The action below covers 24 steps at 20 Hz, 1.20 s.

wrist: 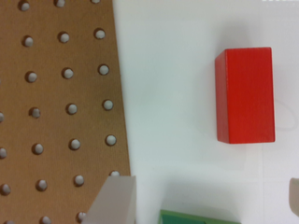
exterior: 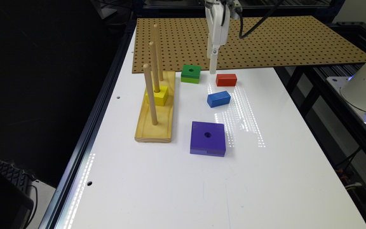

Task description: Pick up green block.

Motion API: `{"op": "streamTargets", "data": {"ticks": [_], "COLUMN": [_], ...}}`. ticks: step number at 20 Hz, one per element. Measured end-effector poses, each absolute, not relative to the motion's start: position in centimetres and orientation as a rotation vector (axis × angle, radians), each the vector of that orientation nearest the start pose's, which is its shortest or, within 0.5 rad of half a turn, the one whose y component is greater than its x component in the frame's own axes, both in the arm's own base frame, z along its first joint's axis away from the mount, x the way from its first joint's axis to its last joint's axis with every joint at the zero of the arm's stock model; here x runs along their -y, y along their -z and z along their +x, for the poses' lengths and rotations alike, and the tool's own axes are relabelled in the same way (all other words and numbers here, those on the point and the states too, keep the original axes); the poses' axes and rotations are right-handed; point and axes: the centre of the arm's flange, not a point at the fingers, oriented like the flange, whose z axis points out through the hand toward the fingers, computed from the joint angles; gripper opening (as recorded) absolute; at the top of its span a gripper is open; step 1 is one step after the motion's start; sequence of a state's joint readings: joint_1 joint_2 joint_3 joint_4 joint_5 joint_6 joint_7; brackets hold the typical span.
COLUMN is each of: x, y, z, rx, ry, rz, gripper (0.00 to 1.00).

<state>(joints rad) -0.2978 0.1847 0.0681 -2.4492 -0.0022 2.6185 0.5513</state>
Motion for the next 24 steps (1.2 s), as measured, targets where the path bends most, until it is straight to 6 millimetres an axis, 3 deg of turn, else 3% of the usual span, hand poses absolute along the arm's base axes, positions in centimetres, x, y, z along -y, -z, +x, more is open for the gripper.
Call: {"op": "streamTargets", "data": {"ticks": [14, 21, 24], "x": [11.1, 10.9, 10.8], "y": [-21.9, -17.6, -17.7], "z": [48.9, 49.0, 49.3], "rx": [-1.185, -1.180, -1.176], "ry": [-0.006, 0.008, 0.020], "rz": [-2.893, -2.884, -2.883], "gripper": [1.00, 1.00, 1.00]}}
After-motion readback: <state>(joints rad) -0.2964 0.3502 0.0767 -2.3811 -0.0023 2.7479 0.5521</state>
